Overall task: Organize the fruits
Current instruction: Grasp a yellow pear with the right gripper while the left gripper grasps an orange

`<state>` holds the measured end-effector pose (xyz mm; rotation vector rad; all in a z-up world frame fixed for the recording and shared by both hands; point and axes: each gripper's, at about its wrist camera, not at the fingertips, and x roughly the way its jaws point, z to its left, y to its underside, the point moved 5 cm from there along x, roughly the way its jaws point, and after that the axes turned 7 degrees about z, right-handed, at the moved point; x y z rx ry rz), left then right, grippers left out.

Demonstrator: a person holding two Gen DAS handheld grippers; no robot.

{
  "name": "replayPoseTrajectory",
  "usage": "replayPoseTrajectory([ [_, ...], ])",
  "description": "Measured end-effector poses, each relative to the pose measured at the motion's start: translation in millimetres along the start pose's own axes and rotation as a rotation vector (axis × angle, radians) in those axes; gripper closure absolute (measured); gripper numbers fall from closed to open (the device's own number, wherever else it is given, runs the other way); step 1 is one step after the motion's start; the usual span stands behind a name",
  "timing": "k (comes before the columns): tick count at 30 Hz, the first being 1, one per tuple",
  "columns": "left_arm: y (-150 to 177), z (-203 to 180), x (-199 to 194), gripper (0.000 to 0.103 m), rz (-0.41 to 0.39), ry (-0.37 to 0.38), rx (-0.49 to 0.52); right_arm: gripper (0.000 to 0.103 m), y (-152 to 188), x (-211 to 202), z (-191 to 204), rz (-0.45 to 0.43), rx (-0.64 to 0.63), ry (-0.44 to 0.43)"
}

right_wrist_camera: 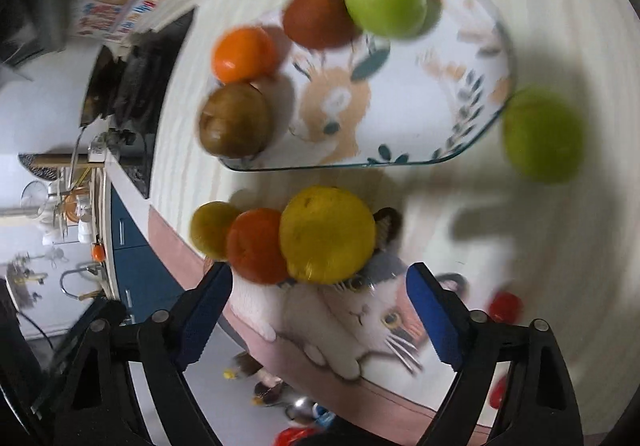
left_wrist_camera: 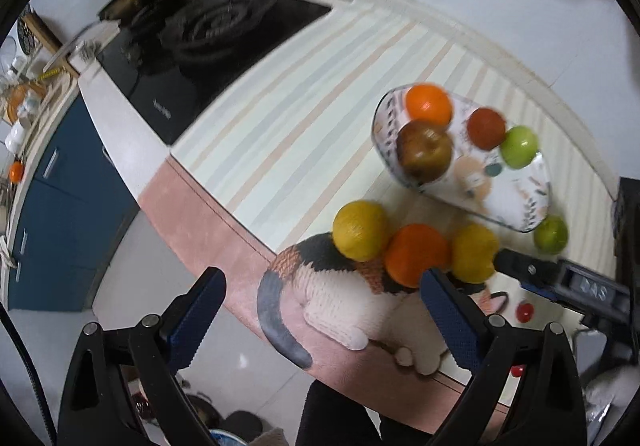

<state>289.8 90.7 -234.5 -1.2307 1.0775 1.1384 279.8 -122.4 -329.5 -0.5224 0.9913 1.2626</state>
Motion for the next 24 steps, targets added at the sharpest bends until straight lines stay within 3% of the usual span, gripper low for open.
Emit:
replayPoseTrajectory([
  [2, -0.2, -0.8, 11.0, 0.004, 0.017, 0.007, -0.006, 0.02, -7.9, 20.1, 0.7, 0.024, 0.014, 0.002],
  [3, 0.2, -2.4, 17.7, 0.004, 0.032, 0.013, -0.006, 0.033, -10.9, 28.5, 1.1, 0.032, 0.016, 0.007],
  [4, 0.1, -4.2, 22.3, 0.004, 0.046, 0.022, -0.007, 0.038, -12.7, 32.6, 0.3, 0.03, 0.018, 0.022],
  [6, -1.2, -12.0, 32.1, 0.004, 0.088, 0.068, -0.007, 0.038, -14.3, 34.1, 0.2, 0.013, 0.013, 0.023],
  [12, -10.3, -39.6, 53.3, 0.004, 0.14, 0.156, -0.002, 0.039, 4.9, 10.0, -18.7, 0.002, -0.047, 0.175],
  [15, -16.8, -61.1, 70.8, 0.005, 0.186, 0.174, 0.037, 0.044, 13.8, -1.8, -28.3, -0.011, -0.063, 0.206],
  [20, -21.7, -88.4, 95.5, 0.009, 0.237, 0.136, 0.114, 0.045, 18.8, -12.1, -33.2, -0.037, -0.095, 0.256],
  [24, -25.5, -107.1, 95.0, 0.014, 0.199, 0.073, 0.201, 0.042, 15.2, -7.6, -42.8, -0.04, -0.052, 0.217],
])
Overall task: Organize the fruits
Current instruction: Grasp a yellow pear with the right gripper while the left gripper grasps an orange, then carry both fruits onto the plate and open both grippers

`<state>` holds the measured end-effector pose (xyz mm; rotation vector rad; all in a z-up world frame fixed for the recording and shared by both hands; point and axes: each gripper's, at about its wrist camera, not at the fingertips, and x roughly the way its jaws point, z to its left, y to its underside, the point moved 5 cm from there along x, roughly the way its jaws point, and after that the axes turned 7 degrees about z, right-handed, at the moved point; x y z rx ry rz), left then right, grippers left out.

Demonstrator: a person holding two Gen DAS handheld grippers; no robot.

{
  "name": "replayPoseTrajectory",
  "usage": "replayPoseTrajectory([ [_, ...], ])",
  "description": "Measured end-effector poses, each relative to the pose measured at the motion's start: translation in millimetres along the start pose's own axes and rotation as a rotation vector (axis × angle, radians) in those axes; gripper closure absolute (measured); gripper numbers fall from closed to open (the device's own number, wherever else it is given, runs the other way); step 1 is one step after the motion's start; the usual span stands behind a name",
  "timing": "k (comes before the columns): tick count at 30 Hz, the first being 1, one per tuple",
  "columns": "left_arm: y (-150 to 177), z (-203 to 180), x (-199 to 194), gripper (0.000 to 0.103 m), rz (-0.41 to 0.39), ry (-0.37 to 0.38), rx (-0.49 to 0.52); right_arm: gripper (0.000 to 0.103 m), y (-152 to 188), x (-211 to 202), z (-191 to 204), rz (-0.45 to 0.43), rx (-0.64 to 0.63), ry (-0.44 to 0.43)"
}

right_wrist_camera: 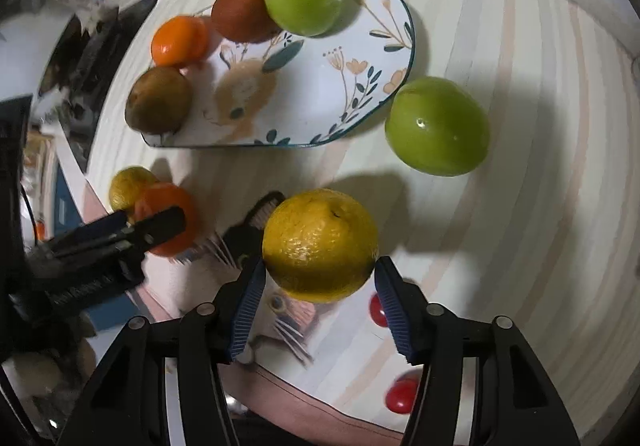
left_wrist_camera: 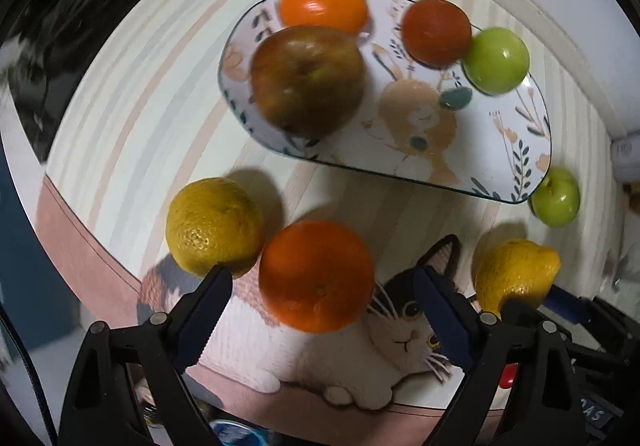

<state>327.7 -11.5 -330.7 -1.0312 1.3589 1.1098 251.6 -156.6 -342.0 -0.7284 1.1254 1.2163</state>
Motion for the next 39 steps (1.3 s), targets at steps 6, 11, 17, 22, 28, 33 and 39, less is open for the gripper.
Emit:
replayPoseTrajectory([
  [6, 0.3, -15.5, 1.3, 0.023, -0.012, -0.084, 0.061, 0.04, -9.6, -1.7, -4.8, -0.036, 0.031, -0.037],
  [11, 13.0, -28.5, 2.0, 0.045, -0.048, -0.142, 0.13, 0.037, -21.7, 2.6, 1.5, -0.066, 0.014, -0.045],
  [17, 16.7, -36.0, 4.1, 0.043, -0.065, -0.144, 0.15, 0.037, -23.2, 5.1, 6.9, -0.057, -0.019, -0.033],
  [22, 17.8, -33.0, 4.3, 0.042, -0.056, -0.145, 0.149, 0.037, -17.9, 6.7, 3.0, -0.043, -0.005, -0.045],
  [28, 22.8, -21.7, -8.4, 0.043, -0.045, -0.002, 0.086, 0.038, -6.0, -9.8, -6.1, -0.08, 0.042, -0.088],
  [33, 6.7, -34.6, -56.2, 0.043, -0.106, 0.089, 0.099, 0.038, -19.7, -48.7, -3.1, -0.154, 0.056, -0.151],
  [39, -58.6, -36.2, -78.7, 0.043, -0.128, 0.095, 0.1, 0.038, -66.1, -63.2, -4.8, -0.198, 0.051, -0.105],
])
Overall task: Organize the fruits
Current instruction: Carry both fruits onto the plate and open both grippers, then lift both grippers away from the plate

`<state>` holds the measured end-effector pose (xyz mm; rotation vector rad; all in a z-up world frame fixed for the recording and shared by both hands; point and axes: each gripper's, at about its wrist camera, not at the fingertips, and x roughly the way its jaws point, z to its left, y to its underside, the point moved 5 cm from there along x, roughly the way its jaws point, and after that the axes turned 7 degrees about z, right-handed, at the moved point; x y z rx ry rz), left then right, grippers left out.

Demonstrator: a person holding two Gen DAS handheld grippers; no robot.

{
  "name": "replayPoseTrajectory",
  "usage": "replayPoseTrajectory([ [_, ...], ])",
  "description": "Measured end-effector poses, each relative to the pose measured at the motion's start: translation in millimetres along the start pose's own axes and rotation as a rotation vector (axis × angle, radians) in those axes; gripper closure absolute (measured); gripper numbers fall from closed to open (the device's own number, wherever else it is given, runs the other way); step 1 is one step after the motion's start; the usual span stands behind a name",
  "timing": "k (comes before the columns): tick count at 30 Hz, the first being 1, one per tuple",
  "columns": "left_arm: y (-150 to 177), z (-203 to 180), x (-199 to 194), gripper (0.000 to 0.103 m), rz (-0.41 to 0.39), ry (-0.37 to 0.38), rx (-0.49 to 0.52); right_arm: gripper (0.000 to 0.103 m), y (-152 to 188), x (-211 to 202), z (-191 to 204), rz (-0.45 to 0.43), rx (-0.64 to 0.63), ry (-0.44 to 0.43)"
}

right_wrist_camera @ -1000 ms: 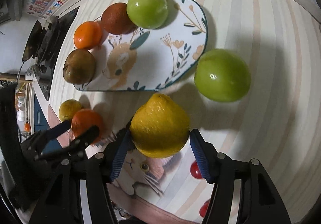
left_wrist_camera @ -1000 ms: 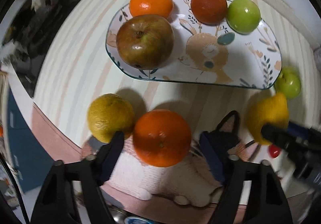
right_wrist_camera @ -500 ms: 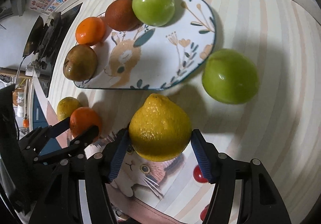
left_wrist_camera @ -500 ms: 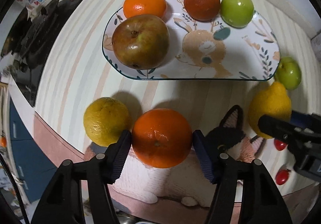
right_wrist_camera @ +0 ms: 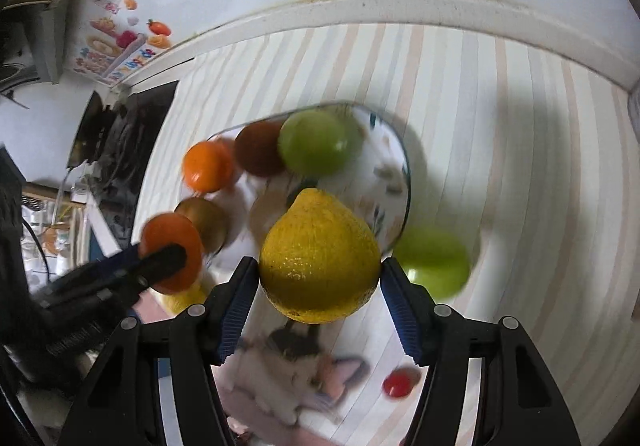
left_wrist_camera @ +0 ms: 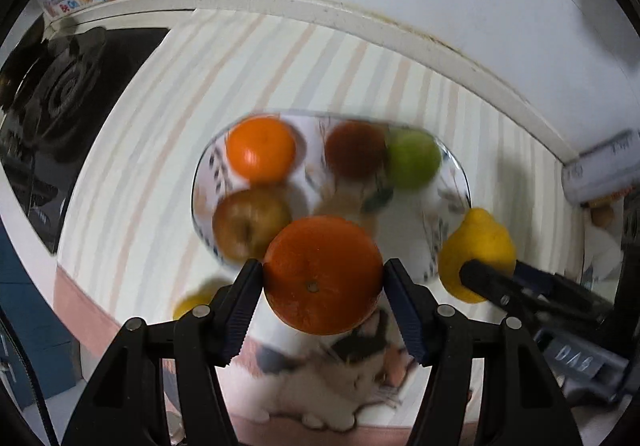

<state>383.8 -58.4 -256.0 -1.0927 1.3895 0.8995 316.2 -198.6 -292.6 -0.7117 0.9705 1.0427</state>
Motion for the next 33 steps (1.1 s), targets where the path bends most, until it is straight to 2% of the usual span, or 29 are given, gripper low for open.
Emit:
replayPoseTrajectory([
  [8, -43.3, -0.7, 34.5, 0.043, 0.125, 0.018, -0.006, 0.038, -32.0, 30.4, -7.6, 0.042, 0.031, 0.001],
  [17, -39.7, -8.7, 62.4, 0.042, 0.227, 0.044, -0.02, 0.037, -34.4, 51.3, -9.5, 0.116, 0.03, -0.015],
  [20, -40.1, -10.1, 64.7, 0.041, 0.231, 0.042, -0.024, 0.035, -34.1, 52.4, -10.7, 0.126, 0.037, -0.045],
  [22, -39.6, -10.7, 64.4, 0.042, 0.233, 0.045, -0.028, 0.027, -35.1, 49.7, -8.7, 0.127, 0.03, -0.047],
  [23, -39.7, -10.3, 63.2, 0.042, 0.227, 0.052, -0.032, 0.027, -35.7, 46.7, -7.9, 0.122, 0.023, -0.041],
  [26, -41.1, -6.5, 54.6, 0.033, 0.194, 0.071, -0.049, 0.019, -34.5, 40.3, -5.7, 0.123, -0.007, 0.002],
  [28, -42.2, -3.1, 47.7, 0.03, 0.178, 0.069, -0.055, 0.008, -32.2, 37.1, -5.0, 0.128, -0.019, 0.041],
  [33, -35.9, 11.0, 32.1, 0.029, 0.137, 0.01, -0.064, 0.008, -24.4, 26.8, -3.8, 0.112, -0.065, 0.134],
])
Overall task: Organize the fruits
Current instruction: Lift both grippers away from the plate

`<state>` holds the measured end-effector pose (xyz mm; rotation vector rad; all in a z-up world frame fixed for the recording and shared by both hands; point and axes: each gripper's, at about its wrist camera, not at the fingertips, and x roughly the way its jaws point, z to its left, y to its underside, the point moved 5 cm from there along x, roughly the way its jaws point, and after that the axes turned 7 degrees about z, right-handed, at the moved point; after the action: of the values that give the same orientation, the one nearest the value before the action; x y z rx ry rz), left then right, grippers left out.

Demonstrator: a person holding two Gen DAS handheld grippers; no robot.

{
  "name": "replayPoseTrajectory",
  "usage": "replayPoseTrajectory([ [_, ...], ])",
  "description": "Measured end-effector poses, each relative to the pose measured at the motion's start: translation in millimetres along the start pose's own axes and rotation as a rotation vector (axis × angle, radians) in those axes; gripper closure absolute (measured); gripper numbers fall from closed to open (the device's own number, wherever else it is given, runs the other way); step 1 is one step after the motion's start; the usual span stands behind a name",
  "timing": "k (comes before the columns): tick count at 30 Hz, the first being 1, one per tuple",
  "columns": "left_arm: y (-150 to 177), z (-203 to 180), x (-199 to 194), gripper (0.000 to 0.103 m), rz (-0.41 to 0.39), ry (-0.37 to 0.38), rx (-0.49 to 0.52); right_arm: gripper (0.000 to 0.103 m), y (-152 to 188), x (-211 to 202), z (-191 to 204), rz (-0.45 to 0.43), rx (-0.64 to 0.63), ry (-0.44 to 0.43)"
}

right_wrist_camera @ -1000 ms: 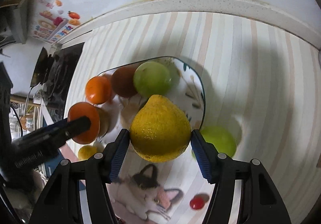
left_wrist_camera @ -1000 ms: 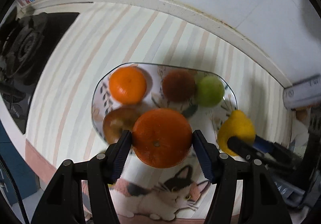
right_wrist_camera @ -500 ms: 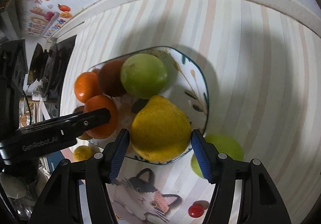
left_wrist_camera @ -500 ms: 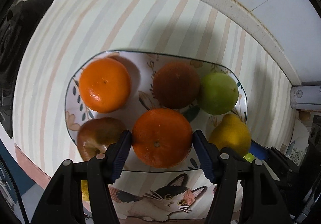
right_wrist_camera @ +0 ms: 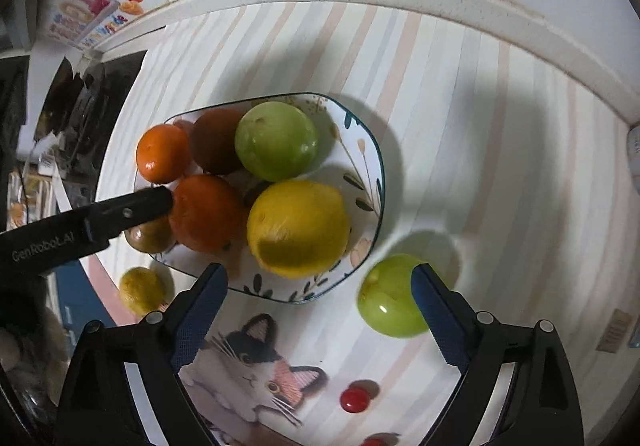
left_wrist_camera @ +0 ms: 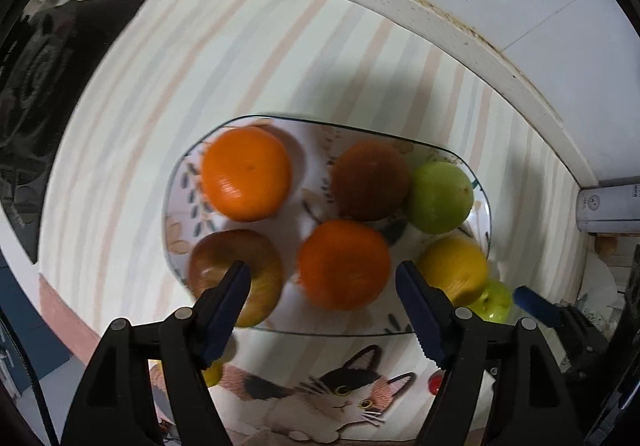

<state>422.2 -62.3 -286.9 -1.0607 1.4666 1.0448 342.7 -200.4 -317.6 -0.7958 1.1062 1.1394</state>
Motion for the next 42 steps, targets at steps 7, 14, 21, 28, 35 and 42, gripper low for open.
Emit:
replayPoseTrajectory([
  [7, 30.7, 23.8, -22.6, 0.029, -0.093, -0.083, -0.033, 0.008, 14.5, -21.8, 8.0, -0.038, -0.049, 0.051],
  [14, 69.6, 36.6, -52.5, 0.029, -0.179, -0.093, -0.059, 0.008, 40.8, -50.6, 24.0, -0.081, -0.114, 0.095],
  [21, 111.7, 35.7, -91.9, 0.029, -0.267, -0.102, -0.038, 0.008, 73.5, -89.9, 36.8, -0.152, -0.179, 0.135],
  [28, 150.2, 25.6, -118.3, 0.029, -0.325, -0.085, -0.021, 0.008, 111.7, -133.2, 44.4, -0.216, -0.218, 0.133],
  [35, 185.2, 11.4, -150.1, 0.029, -0.386, -0.055, -0.002, 0.008, 148.5, -175.9, 47.3, -0.274, -0.238, 0.123],
  [42, 213.2, 1.8, -184.8, 0.029, -0.453, -0.041, 0.018, 0.008, 174.3, -206.7, 49.3, -0.315, -0.247, 0.098],
])
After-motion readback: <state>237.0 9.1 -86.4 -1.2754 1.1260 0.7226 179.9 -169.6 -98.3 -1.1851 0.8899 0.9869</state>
